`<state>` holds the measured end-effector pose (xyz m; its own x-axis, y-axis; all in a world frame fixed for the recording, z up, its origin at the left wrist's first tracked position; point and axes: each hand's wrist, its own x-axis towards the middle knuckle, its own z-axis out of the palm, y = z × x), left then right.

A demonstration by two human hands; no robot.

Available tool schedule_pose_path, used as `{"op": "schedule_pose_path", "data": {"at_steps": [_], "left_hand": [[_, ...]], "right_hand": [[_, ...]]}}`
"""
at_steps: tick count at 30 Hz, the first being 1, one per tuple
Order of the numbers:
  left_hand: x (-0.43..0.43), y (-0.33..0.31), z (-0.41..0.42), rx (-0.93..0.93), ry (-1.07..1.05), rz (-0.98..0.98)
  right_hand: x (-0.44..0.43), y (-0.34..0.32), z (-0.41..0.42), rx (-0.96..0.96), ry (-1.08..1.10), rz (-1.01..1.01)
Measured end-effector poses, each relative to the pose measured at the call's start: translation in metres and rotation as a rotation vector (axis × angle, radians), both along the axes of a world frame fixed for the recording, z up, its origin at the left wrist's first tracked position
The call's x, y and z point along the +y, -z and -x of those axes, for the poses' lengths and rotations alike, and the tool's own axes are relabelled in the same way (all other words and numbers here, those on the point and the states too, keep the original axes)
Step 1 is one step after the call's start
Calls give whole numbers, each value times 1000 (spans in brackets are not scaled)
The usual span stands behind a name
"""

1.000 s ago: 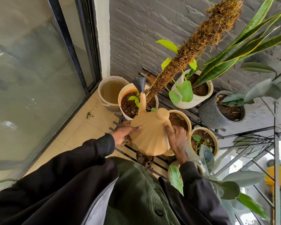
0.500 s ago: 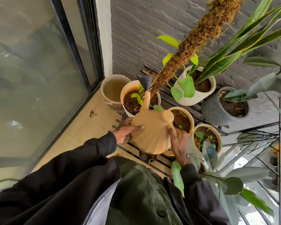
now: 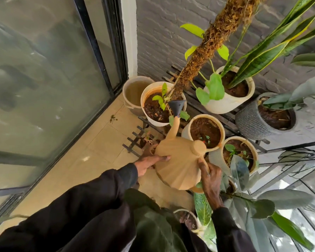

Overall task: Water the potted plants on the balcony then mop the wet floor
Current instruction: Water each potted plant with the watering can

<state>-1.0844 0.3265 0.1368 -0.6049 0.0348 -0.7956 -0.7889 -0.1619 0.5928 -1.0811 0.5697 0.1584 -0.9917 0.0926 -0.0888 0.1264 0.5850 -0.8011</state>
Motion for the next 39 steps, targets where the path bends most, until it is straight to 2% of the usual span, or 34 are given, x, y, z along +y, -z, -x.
{"op": "schedule_pose_path", "data": {"at_steps": [4,9,18,25,29,34,39], "left_hand": [[30,29,-29,-101,36,-11],[63,66,-63,-212,110,-53],[93,153,-102,-329,250,-84],[83,227,-103,-357,327,-80],[69,259,-106,-314,352,-88],[59,277,-101,-253,389,-81],[50,293,-92,-270,419,-73]], "right_hand": [[33,28,-27,-74,33,2],[64,61,-55,-149,50,-137],[82,118,-100,-305,86,-254],[70,181,-103,-376,117,-347],[50,200,-100,-424,157,-377],[39,221,-91,-428,159,-441],[29,232,-75,-445,142,-481]]}}
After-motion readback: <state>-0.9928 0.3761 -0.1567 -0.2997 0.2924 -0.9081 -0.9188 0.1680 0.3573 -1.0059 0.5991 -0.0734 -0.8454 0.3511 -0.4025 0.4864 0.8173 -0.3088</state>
